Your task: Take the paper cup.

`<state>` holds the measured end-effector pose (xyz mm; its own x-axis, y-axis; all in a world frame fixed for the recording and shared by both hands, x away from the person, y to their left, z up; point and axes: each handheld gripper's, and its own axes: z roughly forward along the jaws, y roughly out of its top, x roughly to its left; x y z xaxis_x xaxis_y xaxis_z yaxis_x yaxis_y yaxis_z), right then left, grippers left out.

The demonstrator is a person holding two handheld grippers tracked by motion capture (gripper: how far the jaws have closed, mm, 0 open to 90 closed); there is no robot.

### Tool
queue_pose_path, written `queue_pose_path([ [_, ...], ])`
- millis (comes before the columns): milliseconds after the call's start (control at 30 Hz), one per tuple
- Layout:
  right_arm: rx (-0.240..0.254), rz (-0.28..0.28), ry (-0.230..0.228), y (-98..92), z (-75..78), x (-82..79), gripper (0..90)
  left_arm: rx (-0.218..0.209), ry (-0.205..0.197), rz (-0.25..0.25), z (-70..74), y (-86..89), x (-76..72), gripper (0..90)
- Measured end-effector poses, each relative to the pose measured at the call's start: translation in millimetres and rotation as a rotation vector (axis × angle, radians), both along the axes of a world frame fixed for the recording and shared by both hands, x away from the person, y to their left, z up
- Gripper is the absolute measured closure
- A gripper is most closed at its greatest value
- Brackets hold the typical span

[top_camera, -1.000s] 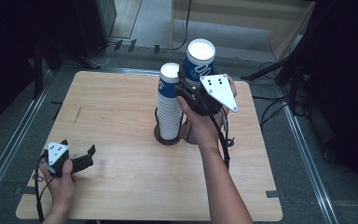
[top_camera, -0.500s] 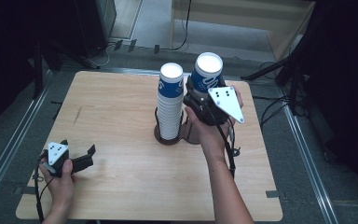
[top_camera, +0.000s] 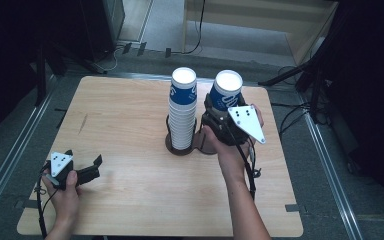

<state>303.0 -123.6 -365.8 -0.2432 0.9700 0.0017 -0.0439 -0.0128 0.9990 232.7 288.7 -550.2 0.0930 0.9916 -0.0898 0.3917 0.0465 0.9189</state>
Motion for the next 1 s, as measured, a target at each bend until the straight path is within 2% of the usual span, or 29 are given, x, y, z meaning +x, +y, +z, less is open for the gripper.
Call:
queue_pose_path([
  [400, 0.008, -0.006, 0.028, -12.3, -24.9, -9.2, 20.2, 0.001, 0.001, 0.002, 0.1, 0.3, 0.1, 0.0],
  [767, 0.011, -0.002, 0.033, -20.4, -34.9, -18.1, 20.2, 0.004, 0.006, 0.003, 0.2, -0.4, 0.2, 0.0],
  [1000, 0.002, -0.005, 0.045, -24.1, -47.7, -25.7, 20.2, 0.004, 0.005, 0.004, 0.2, -0.5, 0.1, 0.0],
])
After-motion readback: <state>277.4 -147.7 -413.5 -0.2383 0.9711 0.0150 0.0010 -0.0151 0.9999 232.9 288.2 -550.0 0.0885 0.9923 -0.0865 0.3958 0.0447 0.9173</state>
